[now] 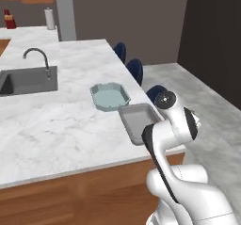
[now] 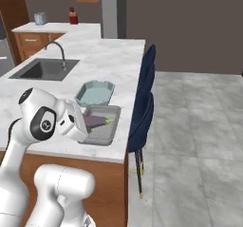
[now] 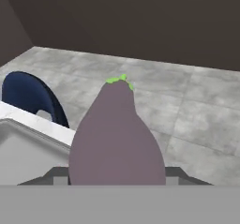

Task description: Place the cold items (eggplant and broccoli) from the fridge in one tupperware on the dining counter. Place the warm items (kebab skewer and hot dog) in the stove area in another tupperware.

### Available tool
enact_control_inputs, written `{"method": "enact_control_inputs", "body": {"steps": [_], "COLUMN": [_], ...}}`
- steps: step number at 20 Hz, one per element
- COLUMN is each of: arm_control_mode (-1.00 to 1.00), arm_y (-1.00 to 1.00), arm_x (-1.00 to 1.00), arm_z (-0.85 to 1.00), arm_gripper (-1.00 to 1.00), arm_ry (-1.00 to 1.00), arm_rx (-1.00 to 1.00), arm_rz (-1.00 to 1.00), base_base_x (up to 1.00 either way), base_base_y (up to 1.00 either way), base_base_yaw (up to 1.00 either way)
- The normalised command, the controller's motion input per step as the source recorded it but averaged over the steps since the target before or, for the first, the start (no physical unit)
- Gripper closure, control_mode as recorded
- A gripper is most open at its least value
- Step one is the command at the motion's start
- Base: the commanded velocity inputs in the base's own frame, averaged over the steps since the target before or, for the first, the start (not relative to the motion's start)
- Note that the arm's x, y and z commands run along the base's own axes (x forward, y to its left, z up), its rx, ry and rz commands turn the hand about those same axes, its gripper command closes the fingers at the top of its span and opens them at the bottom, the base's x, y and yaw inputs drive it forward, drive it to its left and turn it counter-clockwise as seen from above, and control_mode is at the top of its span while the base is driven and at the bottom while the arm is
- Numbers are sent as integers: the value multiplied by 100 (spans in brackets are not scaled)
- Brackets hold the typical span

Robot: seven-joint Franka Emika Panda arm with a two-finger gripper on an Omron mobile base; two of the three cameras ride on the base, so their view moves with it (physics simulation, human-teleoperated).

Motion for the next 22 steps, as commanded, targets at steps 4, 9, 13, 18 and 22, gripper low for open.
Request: {"method": "enact_control_inputs", "body": {"steps": [4, 9, 13, 18, 22], "arm_control_mode": [100, -100, -100, -100, -100], "arm_y": [0, -11, 0, 13, 26], "arm_x": [0, 1, 84, 100, 95], "arm_z": [0, 13, 22, -3, -52], "arm_gripper": [100, 100, 100, 100, 100], "arm_ry": [0, -3, 7, 43, 26], "arm_rx": [0, 0, 1, 6, 1], "arm_rz": [0, 6, 8, 10, 3], "base_base_x": [55, 1, 0, 0, 0], "base_base_y": [-28, -5, 0, 0, 0], "base_base_yaw": [23, 7, 0, 0, 0]}}
